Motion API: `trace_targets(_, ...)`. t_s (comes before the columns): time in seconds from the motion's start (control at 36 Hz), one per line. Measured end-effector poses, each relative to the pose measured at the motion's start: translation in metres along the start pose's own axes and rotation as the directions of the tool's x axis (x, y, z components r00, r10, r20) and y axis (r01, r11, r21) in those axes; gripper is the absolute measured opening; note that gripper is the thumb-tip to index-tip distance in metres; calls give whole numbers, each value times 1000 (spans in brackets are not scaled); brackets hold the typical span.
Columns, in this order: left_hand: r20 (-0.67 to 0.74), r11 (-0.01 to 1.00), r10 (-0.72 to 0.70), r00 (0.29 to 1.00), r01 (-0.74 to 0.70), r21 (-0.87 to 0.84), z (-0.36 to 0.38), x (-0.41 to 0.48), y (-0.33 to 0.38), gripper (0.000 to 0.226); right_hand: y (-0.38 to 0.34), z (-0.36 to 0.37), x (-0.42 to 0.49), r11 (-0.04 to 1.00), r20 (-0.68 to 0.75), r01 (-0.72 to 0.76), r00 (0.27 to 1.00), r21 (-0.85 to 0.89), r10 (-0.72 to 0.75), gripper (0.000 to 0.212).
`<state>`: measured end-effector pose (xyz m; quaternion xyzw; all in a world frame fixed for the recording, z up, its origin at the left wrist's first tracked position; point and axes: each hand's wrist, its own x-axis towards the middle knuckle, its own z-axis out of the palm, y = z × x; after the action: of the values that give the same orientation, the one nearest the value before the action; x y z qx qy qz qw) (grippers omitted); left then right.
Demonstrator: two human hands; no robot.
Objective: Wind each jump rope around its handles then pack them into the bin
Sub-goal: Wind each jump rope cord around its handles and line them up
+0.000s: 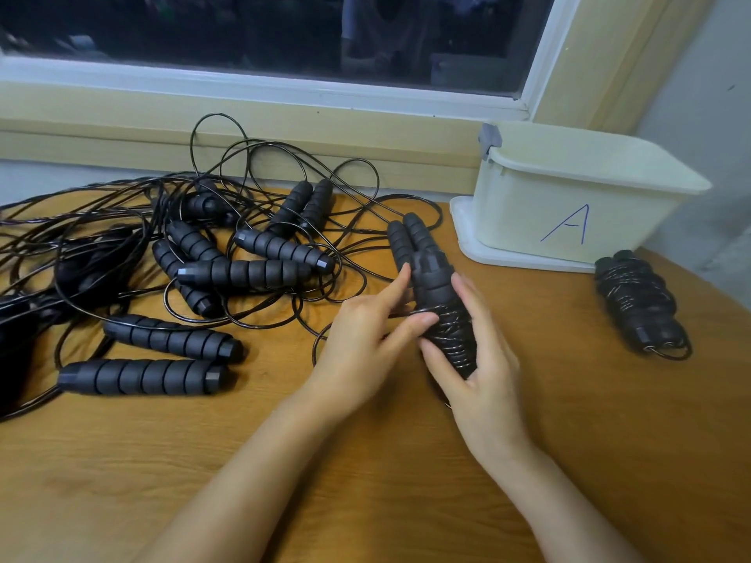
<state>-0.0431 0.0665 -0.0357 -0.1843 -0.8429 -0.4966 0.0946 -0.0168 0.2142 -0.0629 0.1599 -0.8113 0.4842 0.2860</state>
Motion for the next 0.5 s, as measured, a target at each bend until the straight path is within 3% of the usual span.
trace_targets(0.14, -33, 997, 53, 998, -51, 57, -1, 1, 0, 75, -3, -2, 2, 999, 12, -15, 1000, 30, 15, 67)
trace_targets(0.31, -160, 973, -87, 983, 49, -227, -5, -1, 2, 71, -10, -5, 4, 976, 36, -71, 997, 208, 64, 57)
trace_targets(0.5, -109, 931, -146, 983, 99, -352, -5, 1, 0, 64, -16, -9, 4, 922, 80, -148, 989, 357, 128, 44)
